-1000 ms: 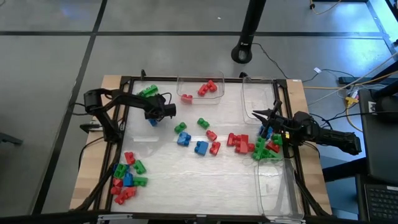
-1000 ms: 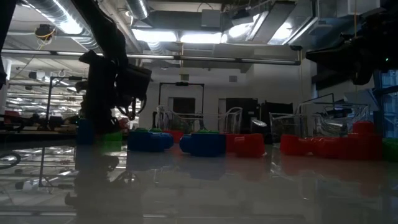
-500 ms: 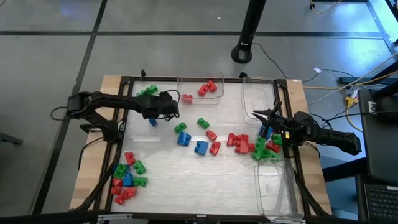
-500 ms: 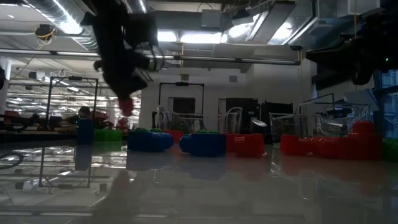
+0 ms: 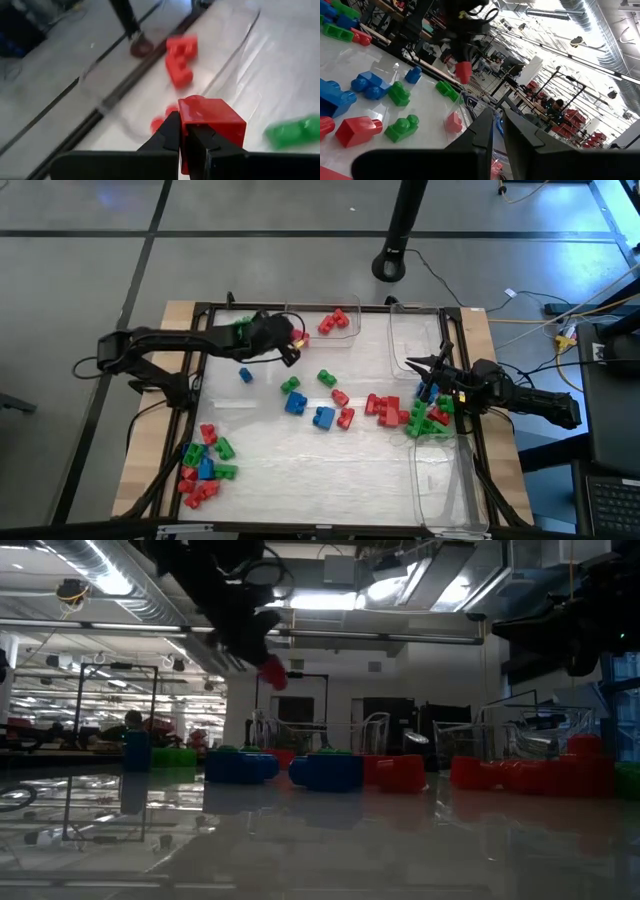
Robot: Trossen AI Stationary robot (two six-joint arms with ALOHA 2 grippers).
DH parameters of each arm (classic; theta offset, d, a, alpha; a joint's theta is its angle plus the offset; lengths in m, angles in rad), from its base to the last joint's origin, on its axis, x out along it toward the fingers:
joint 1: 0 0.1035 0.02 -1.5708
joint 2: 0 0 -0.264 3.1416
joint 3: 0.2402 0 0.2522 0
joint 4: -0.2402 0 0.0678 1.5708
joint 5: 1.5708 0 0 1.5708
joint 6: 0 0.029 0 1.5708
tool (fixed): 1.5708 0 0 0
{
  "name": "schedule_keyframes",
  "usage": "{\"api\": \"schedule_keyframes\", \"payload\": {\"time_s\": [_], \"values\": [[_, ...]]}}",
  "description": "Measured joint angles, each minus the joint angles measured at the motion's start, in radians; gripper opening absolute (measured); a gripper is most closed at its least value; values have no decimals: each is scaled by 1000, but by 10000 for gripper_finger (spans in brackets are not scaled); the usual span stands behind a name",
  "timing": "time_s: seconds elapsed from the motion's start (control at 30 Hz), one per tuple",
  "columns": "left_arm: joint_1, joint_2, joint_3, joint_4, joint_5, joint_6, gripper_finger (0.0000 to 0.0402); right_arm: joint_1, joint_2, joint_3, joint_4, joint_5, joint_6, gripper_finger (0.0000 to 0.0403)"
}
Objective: Sort blocks
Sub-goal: Put the red game piece into the top left transparent bin
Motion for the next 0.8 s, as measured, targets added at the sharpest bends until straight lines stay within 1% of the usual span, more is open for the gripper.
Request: {"api": "schedule_keyframes", "payload": {"time_s": [0.23, 0.33, 0.47, 0.6, 0.7, 0.8], "values": [[83, 64, 0, 204, 29, 93, 1, 0, 0, 0, 1, 0, 0, 44], [119, 100, 0, 256, 58, 102, 1, 0, 0, 0, 1, 1, 0, 44], [157, 144, 0, 320, 62, 103, 1, 0, 0, 0, 2, 7, 0, 44], [187, 177, 0, 326, 69, 119, 4, 0, 0, 0, 1, 8, 0, 44], [208, 193, 0, 323, 76, 103, 28, 0, 0, 0, -4, 8, 0, 44], [222, 196, 0, 323, 100, 100, 72, 0, 0, 0, -6, 8, 0, 44]]}}
